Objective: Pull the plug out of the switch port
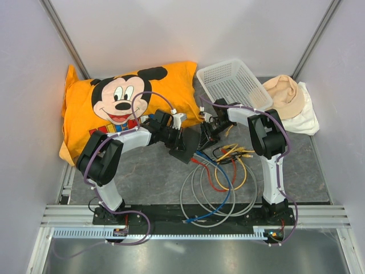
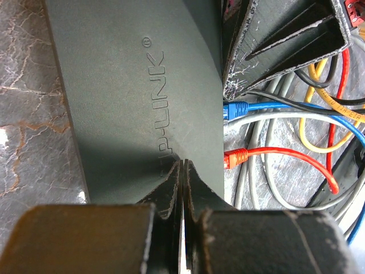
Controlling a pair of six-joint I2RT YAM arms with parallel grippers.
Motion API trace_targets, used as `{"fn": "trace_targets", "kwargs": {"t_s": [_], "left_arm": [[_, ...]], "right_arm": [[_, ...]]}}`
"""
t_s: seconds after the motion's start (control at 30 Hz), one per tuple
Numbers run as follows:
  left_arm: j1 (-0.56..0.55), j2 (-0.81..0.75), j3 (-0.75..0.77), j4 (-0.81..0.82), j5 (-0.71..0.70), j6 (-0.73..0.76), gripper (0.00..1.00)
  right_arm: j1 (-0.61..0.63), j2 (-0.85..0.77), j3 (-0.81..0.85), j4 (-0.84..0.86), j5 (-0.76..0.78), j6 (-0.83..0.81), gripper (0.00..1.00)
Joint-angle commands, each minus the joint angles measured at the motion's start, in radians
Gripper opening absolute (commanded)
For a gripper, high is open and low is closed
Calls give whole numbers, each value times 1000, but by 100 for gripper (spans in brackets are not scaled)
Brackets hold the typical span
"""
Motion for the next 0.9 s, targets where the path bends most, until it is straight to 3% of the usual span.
{"fn": "trace_targets", "kwargs": {"t_s": [0.0, 0.07, 0.2, 0.5, 0.6, 0.87], "left_arm": [[4, 19, -25, -19, -70, -3, 1], [4, 20, -28, -19, -70, -3, 1], [4, 25, -31, -18, -67, -5, 2], [2, 31, -25, -19, -70, -3, 2], [4, 26, -30, -21, -75, -3, 2], [6, 29, -41, -16, -91, 0, 2]], "right_arm": [[19, 61, -23, 45, 121, -3, 35], [23, 57, -22, 48, 112, -4, 40], [32, 61, -17, 62, 109, 12, 38], [46, 98, 4, 45, 130, 14, 5], [45, 83, 0, 39, 159, 3, 1], [22, 78, -40, -65, 227, -116, 0]]}}
